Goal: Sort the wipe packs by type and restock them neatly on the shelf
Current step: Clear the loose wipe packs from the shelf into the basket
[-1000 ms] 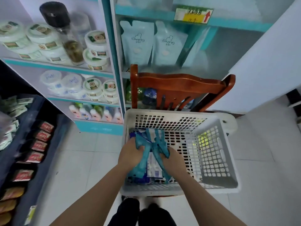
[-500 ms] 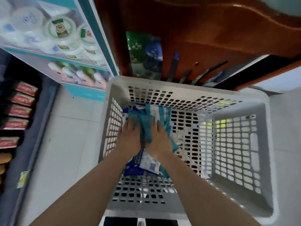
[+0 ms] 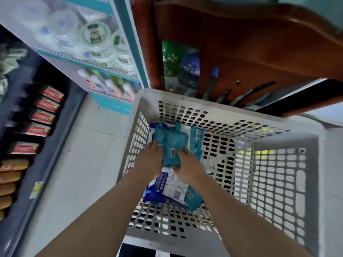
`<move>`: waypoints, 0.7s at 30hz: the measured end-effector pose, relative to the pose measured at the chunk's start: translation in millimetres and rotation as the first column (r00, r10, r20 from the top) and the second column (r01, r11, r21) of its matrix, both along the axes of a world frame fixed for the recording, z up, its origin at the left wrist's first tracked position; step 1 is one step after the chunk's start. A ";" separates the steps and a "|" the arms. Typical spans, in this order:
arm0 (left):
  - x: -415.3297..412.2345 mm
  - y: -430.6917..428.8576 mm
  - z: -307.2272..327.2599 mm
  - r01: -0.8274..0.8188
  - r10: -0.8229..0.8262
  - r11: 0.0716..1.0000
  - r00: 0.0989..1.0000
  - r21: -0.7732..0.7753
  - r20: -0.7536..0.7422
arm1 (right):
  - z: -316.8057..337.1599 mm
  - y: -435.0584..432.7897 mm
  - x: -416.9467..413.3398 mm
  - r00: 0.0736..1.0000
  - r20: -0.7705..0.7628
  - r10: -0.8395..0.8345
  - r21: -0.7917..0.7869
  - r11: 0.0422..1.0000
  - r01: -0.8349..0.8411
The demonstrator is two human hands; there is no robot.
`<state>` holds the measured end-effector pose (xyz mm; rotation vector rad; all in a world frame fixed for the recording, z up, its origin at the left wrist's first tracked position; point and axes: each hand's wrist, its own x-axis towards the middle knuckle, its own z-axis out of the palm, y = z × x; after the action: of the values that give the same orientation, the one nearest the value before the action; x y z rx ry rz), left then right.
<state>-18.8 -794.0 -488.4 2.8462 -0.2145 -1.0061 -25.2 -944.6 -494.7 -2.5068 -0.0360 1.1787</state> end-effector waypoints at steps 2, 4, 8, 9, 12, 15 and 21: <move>-5.9 -0.6 14.9 -0.005 0.005 1.000 0.999 0.001 0.051 | 12.0 -4.4 -2.4 0.999 0.014 0.032 -0.019 0.999 -0.031; -13.1 -2.2 33.0 -0.052 0.051 0.999 0.996 0.011 0.074 | 27.5 -10.0 -5.9 0.996 0.036 0.083 -0.034 0.996 -0.082; -28.4 -3.4 75.1 -0.114 0.111 0.993 0.990 0.029 0.089 | 64.1 -19.9 -9.0 0.977 0.103 0.185 -0.071 0.981 -0.178; -32.6 -3.0 89.3 -0.126 0.122 0.991 0.987 0.039 0.104 | 76.9 -20.6 -8.4 0.964 0.140 0.224 -0.092 0.973 -0.213; -44.6 -0.7 130.6 -0.214 0.200 0.974 0.967 0.079 0.156 | 113.7 -17.9 -4.4 0.923 0.239 0.302 -0.130 0.952 -0.278; -57.9 10.0 169.4 -0.305 0.279 0.945 0.939 0.116 0.200 | 150.9 -5.6 -0.9 0.861 0.357 0.362 -0.131 0.932 -0.338; -95.5 65.2 241.8 -0.507 0.461 0.847 0.849 0.156 0.257 | 224.8 49.5 -6.4 0.653 0.544 0.527 -0.135 0.823 -0.552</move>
<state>-114.3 -728.8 -246.7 2.9509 0.6194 -0.6514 -31.6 -895.1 -269.9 -2.7950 -1.0251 0.5288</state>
